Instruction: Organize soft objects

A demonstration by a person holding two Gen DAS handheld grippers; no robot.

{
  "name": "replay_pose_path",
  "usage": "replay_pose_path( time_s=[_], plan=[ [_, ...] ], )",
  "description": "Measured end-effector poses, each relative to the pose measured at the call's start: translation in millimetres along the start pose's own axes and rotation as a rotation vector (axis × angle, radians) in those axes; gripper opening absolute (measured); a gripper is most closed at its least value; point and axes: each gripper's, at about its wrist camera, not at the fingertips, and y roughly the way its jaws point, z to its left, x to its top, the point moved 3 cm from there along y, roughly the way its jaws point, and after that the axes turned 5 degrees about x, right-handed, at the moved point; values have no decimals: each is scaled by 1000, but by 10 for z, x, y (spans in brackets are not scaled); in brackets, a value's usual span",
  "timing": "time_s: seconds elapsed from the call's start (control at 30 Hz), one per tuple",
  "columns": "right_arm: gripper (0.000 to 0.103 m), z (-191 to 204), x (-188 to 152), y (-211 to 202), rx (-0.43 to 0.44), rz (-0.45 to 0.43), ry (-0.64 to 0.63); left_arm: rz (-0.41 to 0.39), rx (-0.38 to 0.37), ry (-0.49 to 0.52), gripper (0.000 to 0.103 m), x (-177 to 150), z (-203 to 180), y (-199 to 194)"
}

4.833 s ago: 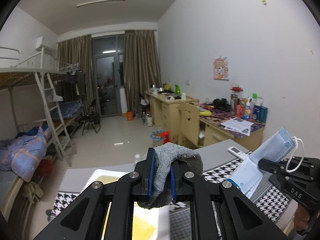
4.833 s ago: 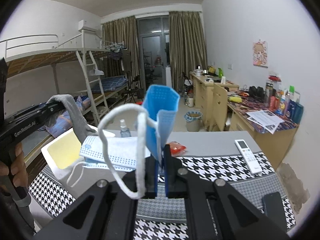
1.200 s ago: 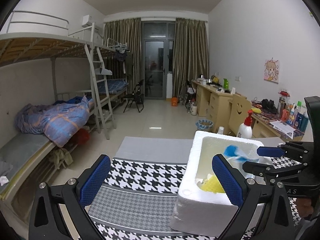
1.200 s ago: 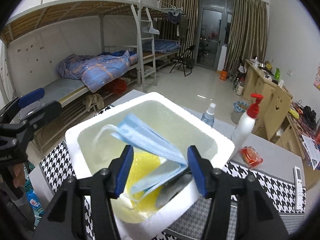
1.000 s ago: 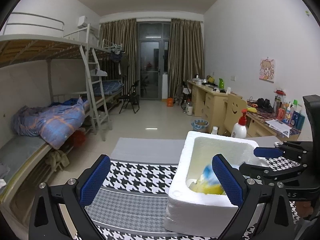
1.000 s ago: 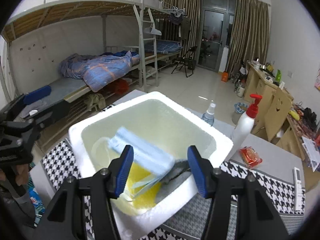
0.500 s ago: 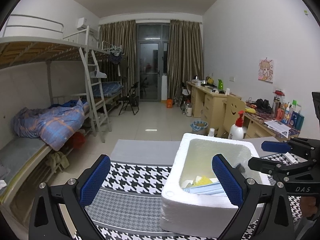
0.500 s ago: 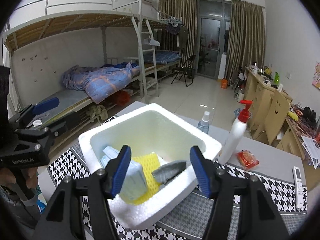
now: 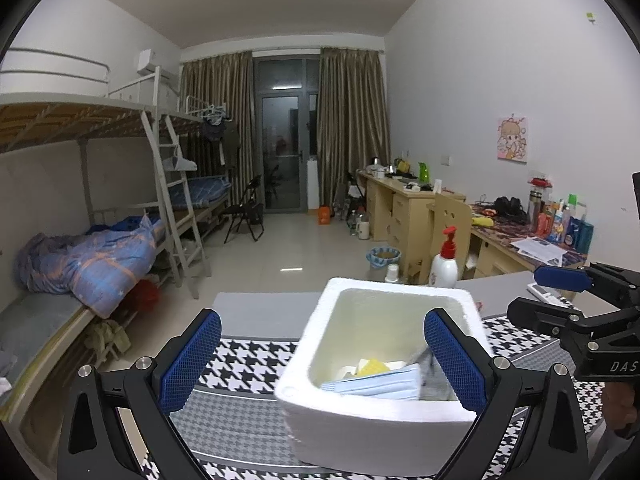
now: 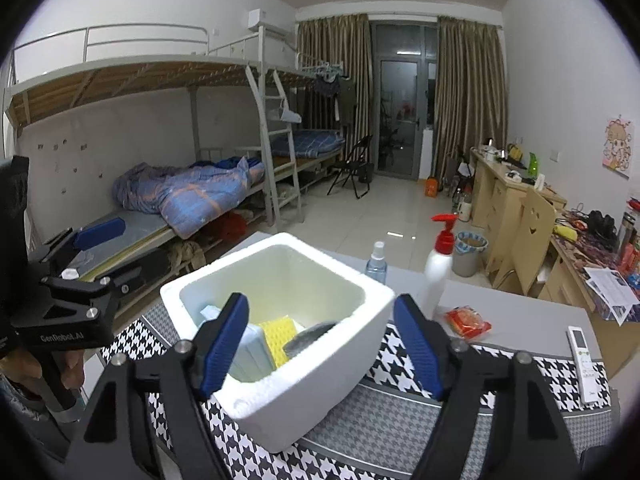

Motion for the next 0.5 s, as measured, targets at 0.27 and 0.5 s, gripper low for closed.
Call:
replay_pose_path(
  time_s=[0.27, 0.5],
  plan=[
    [91, -108, -44, -245, -40, -66, 35, -26, -30, 21, 102, 58, -210, -103],
    [97, -199, -81, -419, -105, -129, 61, -27, -48, 20, 102, 50, -354, -140]
  ],
)
